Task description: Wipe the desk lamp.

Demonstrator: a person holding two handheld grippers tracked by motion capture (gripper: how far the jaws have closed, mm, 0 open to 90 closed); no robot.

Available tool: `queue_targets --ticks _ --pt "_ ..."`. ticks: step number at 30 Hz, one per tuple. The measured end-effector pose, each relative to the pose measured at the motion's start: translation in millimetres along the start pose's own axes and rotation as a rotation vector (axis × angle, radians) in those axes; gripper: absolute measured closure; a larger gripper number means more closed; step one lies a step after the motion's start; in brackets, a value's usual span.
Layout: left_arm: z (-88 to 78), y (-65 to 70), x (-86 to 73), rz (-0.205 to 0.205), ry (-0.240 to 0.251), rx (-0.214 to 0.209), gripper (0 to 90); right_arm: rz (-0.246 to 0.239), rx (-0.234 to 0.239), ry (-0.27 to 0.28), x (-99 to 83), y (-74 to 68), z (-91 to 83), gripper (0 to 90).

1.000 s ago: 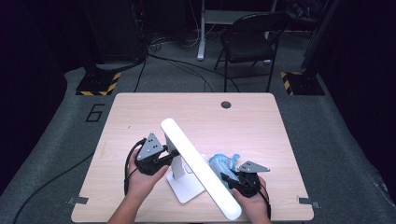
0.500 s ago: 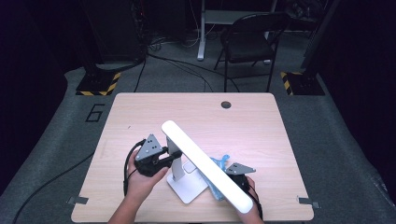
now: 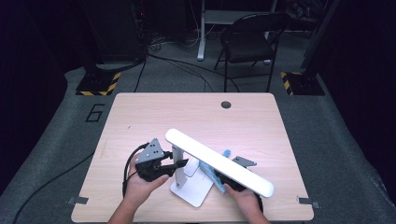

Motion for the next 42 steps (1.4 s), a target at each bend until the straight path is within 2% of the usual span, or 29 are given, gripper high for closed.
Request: queue_targets --ticks 2,4,8,9,12,17,23,24,27,32,36,38,39,41,42 --pt "-0.5 1.8 -0.1 0.002 -0.004 -0.038 58.1 -0.002 -0.008 0.004 0.6 2.2 0.4 64.8" --pt "-0.9 3.2 -0.3 0.008 -0.006 -0.054 56.4 0.017 -0.014 0.035 1.9 3.6 2.4 64.7" --pt "-0.4 6.9 -1.7 0.005 0.001 -0.098 53.7 0.011 -0.019 0.04 3.4 6.0 3.8 64.6" --pt "0.0 7.9 -2.0 0.002 0.004 -0.107 53.1 0.022 -0.013 0.023 3.6 5.6 3.3 64.6" --pt "0.9 9.7 -2.8 -0.002 0.004 -0.123 51.7 0.021 -0.014 0.042 4.4 5.7 5.1 64.5" --pt "1.8 13.2 -3.1 0.007 -0.003 -0.187 46.3 0.015 -0.006 0.035 4.9 5.9 5.7 64.4" --pt "0.7 12.3 -3.4 0.024 -0.006 -0.212 45.5 0.019 -0.007 0.027 3.6 6.2 4.1 64.3" --pt "-0.1 11.6 -3.4 0.029 -0.008 -0.222 46.1 0.018 -0.008 0.048 3.6 6.4 4.9 64.2" --pt "-1.0 11.1 -3.9 0.035 -0.011 -0.243 48.6 0.027 -0.002 0.029 2.6 6.8 3.1 64.1" --pt "-1.8 10.9 -4.4 0.046 -0.006 -0.247 50.1 0.027 0.0 0.031 2.3 6.9 2.9 63.8" --pt "-2.1 13.6 -4.3 0.07 0.004 -0.217 51.3 0.026 -0.007 0.056 2.7 7.2 3.3 63.8" --pt "-2.8 15.1 -3.5 0.092 0.003 -0.199 52.2 0.03 -0.013 0.057 3.0 7.5 1.9 63.6" --pt "-2.8 15.3 -3.0 0.105 0.005 -0.182 52.6 0.036 -0.015 0.039 2.9 7.5 0.0 63.6" --pt "-2.7 15.4 -2.6 0.112 0.008 -0.162 53.6 0.035 -0.019 0.065 3.2 9.3 -1.0 63.5" --pt "-2.6 15.2 -2.5 0.107 0.011 -0.152 53.9 0.039 -0.026 0.052 3.0 10.5 -2.9 63.5"
Point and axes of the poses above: each handheld gripper's, and its own axes: z roughly forward along the jaws, x roughly out of its top, y roughly to its right, the point moved 3 cm from there along z, roughly forward along the jaws, and after that the axes turned 12 degrees about x, right-handed, at the moved point
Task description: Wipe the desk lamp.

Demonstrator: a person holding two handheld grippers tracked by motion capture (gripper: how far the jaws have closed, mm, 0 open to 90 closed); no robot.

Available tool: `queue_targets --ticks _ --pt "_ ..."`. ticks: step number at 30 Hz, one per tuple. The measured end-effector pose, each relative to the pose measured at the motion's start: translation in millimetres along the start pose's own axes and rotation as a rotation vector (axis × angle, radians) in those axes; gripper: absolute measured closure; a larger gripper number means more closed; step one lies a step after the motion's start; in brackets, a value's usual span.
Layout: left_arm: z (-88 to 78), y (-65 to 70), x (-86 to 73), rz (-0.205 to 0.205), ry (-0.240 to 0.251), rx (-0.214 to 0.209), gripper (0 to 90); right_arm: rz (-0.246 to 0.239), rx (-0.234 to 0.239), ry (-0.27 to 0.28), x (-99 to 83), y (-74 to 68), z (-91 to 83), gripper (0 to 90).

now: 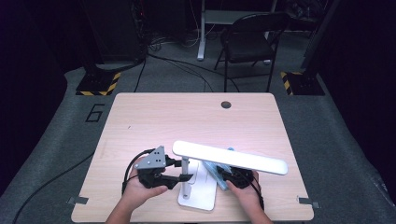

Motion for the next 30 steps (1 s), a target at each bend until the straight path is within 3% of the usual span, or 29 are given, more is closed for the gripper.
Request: queue_targets --ticks 7,8,16,19,23,30 --pt "1.7 -2.4 -0.5 -0.02 0.017 0.042 55.1 0.037 -0.02 0.032 -1.4 7.5 -4.9 63.3" --pt "2.0 -2.9 -0.6 -0.022 0.018 0.049 55.2 0.039 -0.018 0.016 -1.5 7.9 -6.2 63.3" --pt "4.4 -4.1 -0.6 -0.044 0.023 0.124 55.7 0.027 -0.018 0.019 -1.8 9.2 -6.5 63.1" --pt "6.0 -3.0 -0.3 -0.056 0.015 0.094 54.1 0.023 -0.026 0.02 -1.7 9.5 -6.0 63.0" --pt "7.4 -2.4 -1.2 -0.073 0.018 0.015 48.1 0.021 -0.018 0.019 -2.0 9.7 -6.3 62.9" --pt "12.6 3.3 0.2 -0.049 0.012 -0.067 45.7 0.02 -0.024 0.022 -2.7 9.7 -7.0 62.8"
Point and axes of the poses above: each handheld gripper's, and its own axes: z roughly forward along the jaws, x roughly out of its top, y roughly to its right, the point moved 3 cm from there along z, roughly forward along the jaws, and after that the axes turned 12 degrees about x, right-handed, at the moved point
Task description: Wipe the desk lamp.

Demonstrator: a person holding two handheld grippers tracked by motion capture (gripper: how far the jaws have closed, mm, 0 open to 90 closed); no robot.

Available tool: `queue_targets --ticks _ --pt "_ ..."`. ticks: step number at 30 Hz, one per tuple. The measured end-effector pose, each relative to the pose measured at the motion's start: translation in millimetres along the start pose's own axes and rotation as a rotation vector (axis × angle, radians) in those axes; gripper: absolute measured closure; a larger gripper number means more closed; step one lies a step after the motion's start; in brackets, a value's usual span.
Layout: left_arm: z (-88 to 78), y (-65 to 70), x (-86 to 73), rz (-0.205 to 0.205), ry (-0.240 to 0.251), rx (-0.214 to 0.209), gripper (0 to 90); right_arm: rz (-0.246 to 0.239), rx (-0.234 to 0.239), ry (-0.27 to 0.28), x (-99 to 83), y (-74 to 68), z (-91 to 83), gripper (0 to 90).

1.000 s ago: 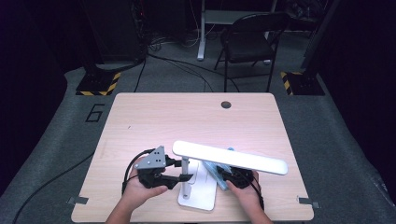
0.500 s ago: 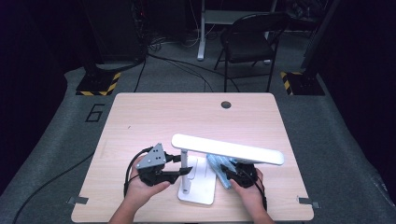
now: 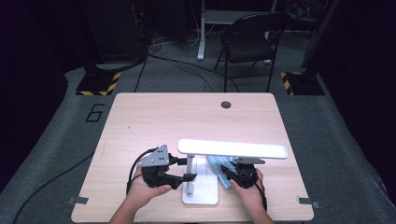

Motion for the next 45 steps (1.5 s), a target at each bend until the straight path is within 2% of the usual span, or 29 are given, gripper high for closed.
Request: queue_targets --ticks 3,9,12,15,18,20,22,24,27,28,32,35,38,41,43,45 --pt "4.5 2.0 -0.4 0.003 -0.015 -0.031 45.0 0.0 0.004 0.002 -0.8 0.6 -1.4 62.7" --pt "14.7 3.4 -3.1 0.032 -0.049 -0.05 45.3 0.005 0.001 0.001 -2.8 1.4 -4.9 62.6" --pt "15.5 4.1 -3.7 0.04 -0.042 -0.108 45.3 0.005 -0.007 0.002 -4.0 2.3 -6.8 62.6" --pt "16.6 4.4 -3.5 0.039 -0.044 -0.123 49.1 0.013 -0.009 0.003 -5.0 2.5 -8.3 62.5" --pt "17.9 5.8 -2.5 0.055 -0.04 -0.109 50.3 0.012 -0.011 0.003 -6.2 3.1 -10.5 62.4" --pt "19.2 6.1 -1.6 0.064 -0.035 -0.084 50.9 0.017 -0.016 0.007 -6.7 3.2 -11.5 62.4" --pt "20.6 5.8 -0.8 0.071 -0.029 -0.052 51.3 0.011 -0.022 0.008 -7.2 4.3 -13.0 62.4" --pt "20.6 4.7 0.0 0.081 -0.031 -0.027 51.8 0.025 -0.028 0.006 -7.8 3.9 -14.6 62.5" --pt "20.8 2.5 0.8 0.083 -0.03 0.038 52.4 0.033 -0.036 0.014 -7.0 4.3 -14.6 62.5" --pt "20.8 1.7 0.6 0.077 -0.03 0.056 52.4 0.018 -0.032 0.018 -6.4 5.0 -14.4 62.7" --pt "18.9 -2.1 -0.6 0.045 -0.033 0.122 52.5 0.024 -0.008 -0.009 -3.1 3.5 -13.4 63.5" --pt "17.6 -5.5 -1.9 0.027 -0.024 0.163 52.5 0.022 -0.001 -0.025 -3.9 -3.2 -12.2 63.7" --pt "16.0 -6.9 -2.7 0.024 -0.027 0.16 52.5 0.014 0.015 -0.047 -6.0 -15.5 -9.0 64.5" --pt "15.7 -7.9 -4.2 0.021 -0.017 0.149 52.5 -0.018 0.008 -0.068 -7.8 -25.8 -5.1 65.6" --pt "15.8 -8.6 -4.9 0.015 -0.013 0.138 52.4 -0.031 0.011 -0.088 -8.9 -29.1 0.5 66.4" --pt "15.8 -9.2 -4.9 0.014 -0.013 0.132 52.5 -0.054 -0.006 -0.096 -8.1 -28.4 6.5 66.9"
Point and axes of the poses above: each handheld gripper's, and its own axes: z roughly forward along the jaws, x roughly out of its top, y roughly to its right, the point moved 3 cm from there along z, roughly forward along the jaws, and after that the axes turned 12 degrees about x, right-handed, at the moved point
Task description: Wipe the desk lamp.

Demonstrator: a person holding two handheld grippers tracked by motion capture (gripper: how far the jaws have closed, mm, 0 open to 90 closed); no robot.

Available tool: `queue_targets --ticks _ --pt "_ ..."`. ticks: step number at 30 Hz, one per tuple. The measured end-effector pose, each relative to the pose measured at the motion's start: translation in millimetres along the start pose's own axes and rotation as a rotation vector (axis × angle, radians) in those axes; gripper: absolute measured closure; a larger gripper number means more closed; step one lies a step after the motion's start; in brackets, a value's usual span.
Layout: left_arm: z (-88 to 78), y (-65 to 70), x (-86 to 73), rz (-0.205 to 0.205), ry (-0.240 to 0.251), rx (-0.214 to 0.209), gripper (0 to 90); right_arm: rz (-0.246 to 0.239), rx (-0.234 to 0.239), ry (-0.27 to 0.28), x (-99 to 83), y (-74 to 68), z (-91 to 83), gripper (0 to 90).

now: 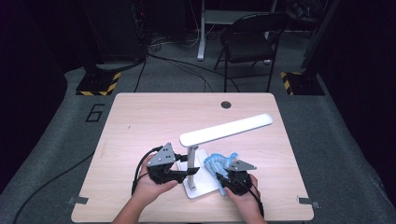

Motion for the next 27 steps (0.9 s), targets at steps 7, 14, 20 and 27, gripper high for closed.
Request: queue_targets --ticks 7,14,20,27 --pt "0.0 -2.2 -0.9 -0.01 0.001 -0.028 52.2 0.001 -0.037 -0.012 11.6 14.0 18.3 68.0" --pt "-0.3 -3.7 -1.6 -0.007 0.005 -0.039 52.1 0.019 -0.096 -0.016 33.2 23.6 44.1 67.9" --pt "-0.8 -4.3 -2.1 -0.007 0.007 -0.048 52.0 0.001 -0.126 -0.037 52.2 32.1 63.5 67.6" --pt "-1.7 -4.7 -2.9 -0.009 0.007 -0.06 51.8 -0.006 -0.153 -0.065 68.2 40.7 78.3 66.0"
Point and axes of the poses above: each handheld gripper's, and its own axes: z roughly forward along the jaws, x roughly out of its top, y roughly to its right, the point moved 3 cm from there along z, roughly forward along the jaws, and after that the axes turned 12 degrees about x, right-handed, at the moved point
